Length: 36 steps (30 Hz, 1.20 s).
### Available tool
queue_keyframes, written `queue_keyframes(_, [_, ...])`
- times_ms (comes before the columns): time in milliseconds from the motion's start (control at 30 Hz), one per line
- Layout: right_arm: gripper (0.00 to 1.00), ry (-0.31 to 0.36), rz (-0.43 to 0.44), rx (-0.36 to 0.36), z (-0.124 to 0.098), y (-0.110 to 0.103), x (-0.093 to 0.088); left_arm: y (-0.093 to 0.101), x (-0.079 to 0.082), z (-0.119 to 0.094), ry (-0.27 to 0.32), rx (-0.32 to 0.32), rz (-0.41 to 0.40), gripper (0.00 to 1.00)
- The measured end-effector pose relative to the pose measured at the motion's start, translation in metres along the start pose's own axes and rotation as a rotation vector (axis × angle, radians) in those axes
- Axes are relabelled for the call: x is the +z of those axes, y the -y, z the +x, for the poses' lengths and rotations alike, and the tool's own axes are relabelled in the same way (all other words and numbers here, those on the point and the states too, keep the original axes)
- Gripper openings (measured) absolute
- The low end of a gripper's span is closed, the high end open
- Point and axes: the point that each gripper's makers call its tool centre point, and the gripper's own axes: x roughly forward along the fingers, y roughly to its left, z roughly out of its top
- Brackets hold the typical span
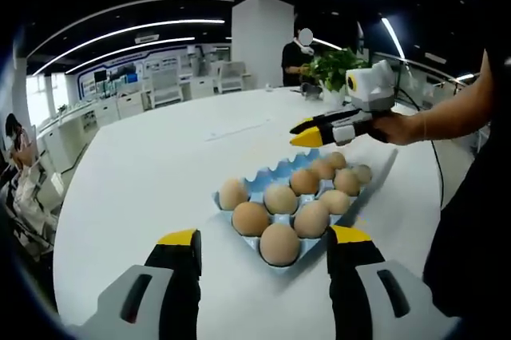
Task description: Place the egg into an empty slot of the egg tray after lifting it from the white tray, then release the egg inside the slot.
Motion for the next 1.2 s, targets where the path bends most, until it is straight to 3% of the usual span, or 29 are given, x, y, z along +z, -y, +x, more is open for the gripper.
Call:
queue_keyframes(100, [0.26, -0.015, 0.017, -0.113, -0.020, 0.038, -0.011, 0.002, 0.001, 0.000, 0.001, 0.004, 0.001, 0.64])
queue_keyframes(133, [0.26, -0.034, 0.053, -0.194, -0.031, 0.060, -0.019, 0.003, 0.002, 0.001, 0.001, 0.005, 0.001, 0.64])
queue_keyframes(200, [0.26, -0.058, 0.117, -0.269, -0.045, 0.085, -0.032, 0.006, 0.002, 0.002, 0.002, 0.006, 0.003, 0.64])
queue_keyframes(300, [0.26, -0.094, 0.150, -0.325, -0.059, 0.103, -0.048, 0.010, 0.003, 0.003, -0.001, 0.006, 0.003, 0.64])
queue_keyframes(467, [0.26, -0.161, 0.120, -0.305, -0.063, 0.104, -0.069, 0.016, 0.006, 0.006, 0.001, 0.008, 0.006, 0.64])
queue_keyframes(633, [0.25, -0.142, 0.098, -0.289, -0.061, 0.104, -0.067, 0.020, 0.008, 0.006, 0.002, 0.017, 0.006, 0.64])
queue_keyframes(700, [0.24, -0.160, 0.031, -0.249, -0.062, 0.102, -0.068, 0.021, 0.008, 0.006, 0.001, 0.022, 0.006, 0.64])
queue_keyframes(933, [0.24, -0.204, -0.055, -0.142, -0.062, 0.098, -0.070, 0.026, 0.008, 0.009, -0.004, 0.020, 0.006, 0.64])
queue_keyframes(1067, [0.23, -0.194, -0.089, -0.125, -0.063, 0.098, -0.070, 0.028, 0.011, 0.010, 0.002, 0.024, 0.010, 0.64])
queue_keyframes(1133, [0.23, -0.182, -0.049, -0.136, -0.065, 0.099, -0.068, 0.028, 0.013, 0.010, 0.006, 0.028, 0.007, 0.64])
queue_keyframes(1200, [0.22, -0.171, -0.063, -0.137, -0.067, 0.097, -0.067, 0.028, 0.013, 0.009, 0.005, 0.032, 0.009, 0.64])
